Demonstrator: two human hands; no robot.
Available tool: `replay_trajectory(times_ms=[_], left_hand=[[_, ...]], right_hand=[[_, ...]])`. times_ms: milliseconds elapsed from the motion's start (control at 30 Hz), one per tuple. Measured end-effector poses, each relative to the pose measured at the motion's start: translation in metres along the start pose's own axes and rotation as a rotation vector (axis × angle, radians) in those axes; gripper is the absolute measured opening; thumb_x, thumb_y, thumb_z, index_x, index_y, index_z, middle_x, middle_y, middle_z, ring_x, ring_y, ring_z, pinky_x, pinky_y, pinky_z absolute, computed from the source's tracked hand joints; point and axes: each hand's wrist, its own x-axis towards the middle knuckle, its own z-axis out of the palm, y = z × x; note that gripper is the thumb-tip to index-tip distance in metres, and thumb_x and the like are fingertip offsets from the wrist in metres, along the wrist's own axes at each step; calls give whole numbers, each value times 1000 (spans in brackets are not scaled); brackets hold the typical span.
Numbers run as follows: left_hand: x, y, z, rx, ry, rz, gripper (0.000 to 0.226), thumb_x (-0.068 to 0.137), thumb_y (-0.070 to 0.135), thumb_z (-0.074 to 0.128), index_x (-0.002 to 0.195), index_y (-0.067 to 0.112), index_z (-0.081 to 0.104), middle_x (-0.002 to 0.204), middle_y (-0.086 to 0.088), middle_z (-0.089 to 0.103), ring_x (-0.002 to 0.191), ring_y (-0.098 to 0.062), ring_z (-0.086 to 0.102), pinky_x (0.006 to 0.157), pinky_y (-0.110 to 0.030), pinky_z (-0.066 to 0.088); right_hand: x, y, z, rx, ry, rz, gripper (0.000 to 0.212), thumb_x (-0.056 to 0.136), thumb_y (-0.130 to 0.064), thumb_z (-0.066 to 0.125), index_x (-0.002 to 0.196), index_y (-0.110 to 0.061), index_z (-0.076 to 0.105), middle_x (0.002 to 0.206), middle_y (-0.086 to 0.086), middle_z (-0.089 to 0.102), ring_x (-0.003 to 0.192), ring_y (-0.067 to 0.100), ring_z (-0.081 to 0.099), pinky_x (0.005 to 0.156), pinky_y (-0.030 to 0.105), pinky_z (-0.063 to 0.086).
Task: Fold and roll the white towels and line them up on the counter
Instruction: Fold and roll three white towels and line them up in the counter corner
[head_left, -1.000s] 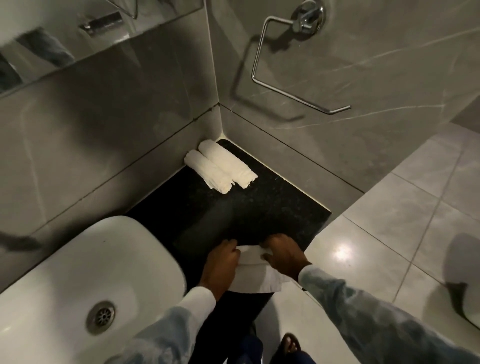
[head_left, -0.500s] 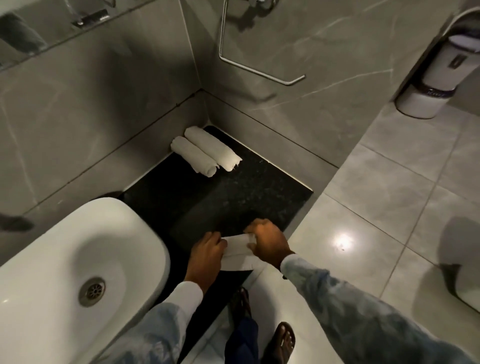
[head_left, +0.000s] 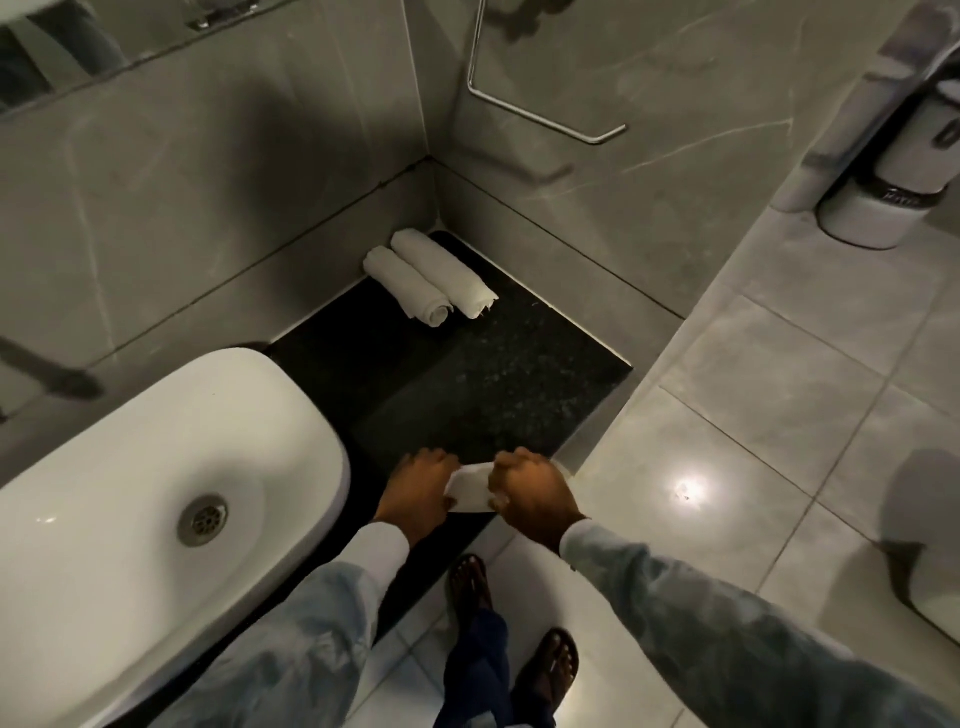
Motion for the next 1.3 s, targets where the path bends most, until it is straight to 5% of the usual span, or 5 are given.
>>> replay_trajectory(times_ms=[133,633,900,1033,1300], left_hand=[[-13,8,10,62,90,10,52,65,23,74,113,22,54,116,-3,60,107,-29,57,89,-40,44],[37,-55,-63,270,43,114,69,79,7,65,141,11,35,144,-16,41,128,-37,45,109,-47,36],[162,-178,-130,421,133,225,54,42,21,90,92,19,70,91,-2,73,75,-22,71,64,-32,59],[208,-220,-136,418,102,275,54,37,27,92,87,24,72,87,2,74,76,-17,71,64,-26,57],[247,-245,-140,20,294,249,27,84,15,68,110,11,66,113,-11,68,102,-27,66,89,-41,53]], right_hand=[[5,6,-14,113,-223,238,54,74,-39,75,124,-24,58,124,5,59,115,29,54,97,41,46],[98,-39,-27,-9,-297,151,50,82,-39,63,122,-11,53,122,13,58,110,33,58,93,42,50],[263,-61,-18,85,-168,212,65,87,-40,58,138,-5,36,126,17,56,114,33,56,93,42,47],[313,-64,-13,52,-193,229,39,89,-33,56,116,-5,54,115,17,62,109,33,59,88,41,50],[358,-47,-18,-57,-183,202,26,94,-27,55,111,-7,60,127,17,51,110,34,52,86,43,50]])
